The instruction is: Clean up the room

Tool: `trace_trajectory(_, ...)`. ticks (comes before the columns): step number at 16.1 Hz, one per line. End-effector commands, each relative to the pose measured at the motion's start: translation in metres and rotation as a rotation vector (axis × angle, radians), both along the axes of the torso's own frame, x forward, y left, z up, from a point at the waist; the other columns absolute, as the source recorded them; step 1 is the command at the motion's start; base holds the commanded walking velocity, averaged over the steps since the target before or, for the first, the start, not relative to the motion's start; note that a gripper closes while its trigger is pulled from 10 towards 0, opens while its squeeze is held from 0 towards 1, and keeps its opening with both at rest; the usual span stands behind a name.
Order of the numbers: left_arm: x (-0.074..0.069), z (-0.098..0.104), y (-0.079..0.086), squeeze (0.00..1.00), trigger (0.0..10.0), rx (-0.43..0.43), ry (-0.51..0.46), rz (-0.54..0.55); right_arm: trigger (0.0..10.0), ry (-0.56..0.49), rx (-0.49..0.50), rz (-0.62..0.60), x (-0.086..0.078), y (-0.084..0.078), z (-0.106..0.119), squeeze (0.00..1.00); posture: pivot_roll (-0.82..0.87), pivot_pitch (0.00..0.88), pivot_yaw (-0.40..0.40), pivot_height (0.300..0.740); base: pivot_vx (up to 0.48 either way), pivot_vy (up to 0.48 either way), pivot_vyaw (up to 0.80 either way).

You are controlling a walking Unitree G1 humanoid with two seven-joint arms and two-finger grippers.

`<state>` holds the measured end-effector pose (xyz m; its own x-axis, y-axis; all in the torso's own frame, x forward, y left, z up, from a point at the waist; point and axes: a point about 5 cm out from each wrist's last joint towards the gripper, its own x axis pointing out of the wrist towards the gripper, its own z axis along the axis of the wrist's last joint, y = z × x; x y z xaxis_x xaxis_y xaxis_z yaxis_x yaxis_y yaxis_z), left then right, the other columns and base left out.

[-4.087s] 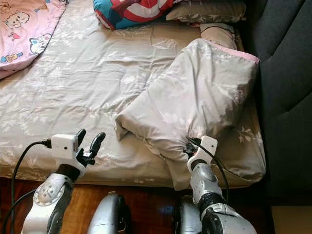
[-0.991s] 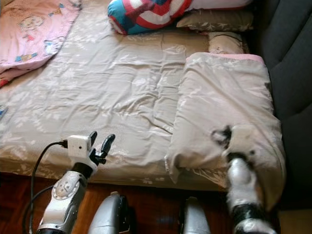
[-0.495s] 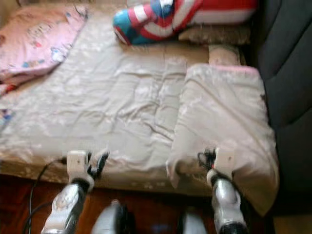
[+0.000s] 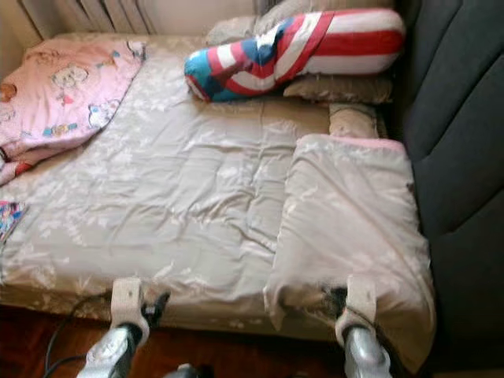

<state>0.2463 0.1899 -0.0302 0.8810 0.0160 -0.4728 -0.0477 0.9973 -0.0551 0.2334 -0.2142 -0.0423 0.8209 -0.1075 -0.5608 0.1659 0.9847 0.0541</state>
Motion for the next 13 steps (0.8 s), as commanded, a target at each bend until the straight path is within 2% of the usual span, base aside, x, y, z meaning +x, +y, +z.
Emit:
trace_trajectory(1,-0.014,-0.012,0.006,0.0,10.0,0.025,0.074,0.006,10.0,0.077,-0.001,-0.013,-0.016,-0.001,-0.012,0.0,-0.01,0.107,0.025,0.74,0.0,0.0,0.0)
trace_trajectory(4,-0.03,-0.027,0.009,0.0,10.0,0.042,0.18,0.013,10.0,0.2,-0.03,-0.083,-0.04,-0.013,-0.026,0.0,-0.01,0.092,0.028,0.74,0.0,0.0,0.0)
trace_trajectory(6,-0.038,-0.032,0.01,0.0,10.0,0.052,0.217,0.017,10.0,0.22,-0.02,-0.099,-0.047,-0.015,-0.029,0.0,-0.02,0.085,0.031,0.74,0.0,0.0,0.0)
trace_trajectory(7,-0.043,-0.035,0.011,0.0,10.0,0.055,0.233,0.019,10.0,0.221,-0.017,-0.103,-0.049,-0.015,-0.03,1.0,-0.02,0.084,0.031,0.74,0.0,0.0,0.0)
trace_trajectory(10,-0.05,-0.04,0.011,0.0,10.0,0.055,0.265,0.025,10.0,0.251,-0.02,-0.104,-0.054,-0.013,-0.034,1.0,-0.02,0.079,0.029,0.74,0.0,0.0,0.0)
trace_trajectory(13,-0.051,-0.041,0.01,0.0,10.0,0.054,0.27,0.03,10.0,0.273,-0.023,-0.095,-0.056,-0.01,-0.036,1.0,-0.02,0.094,0.025,0.74,0.0,0.0,0.0)
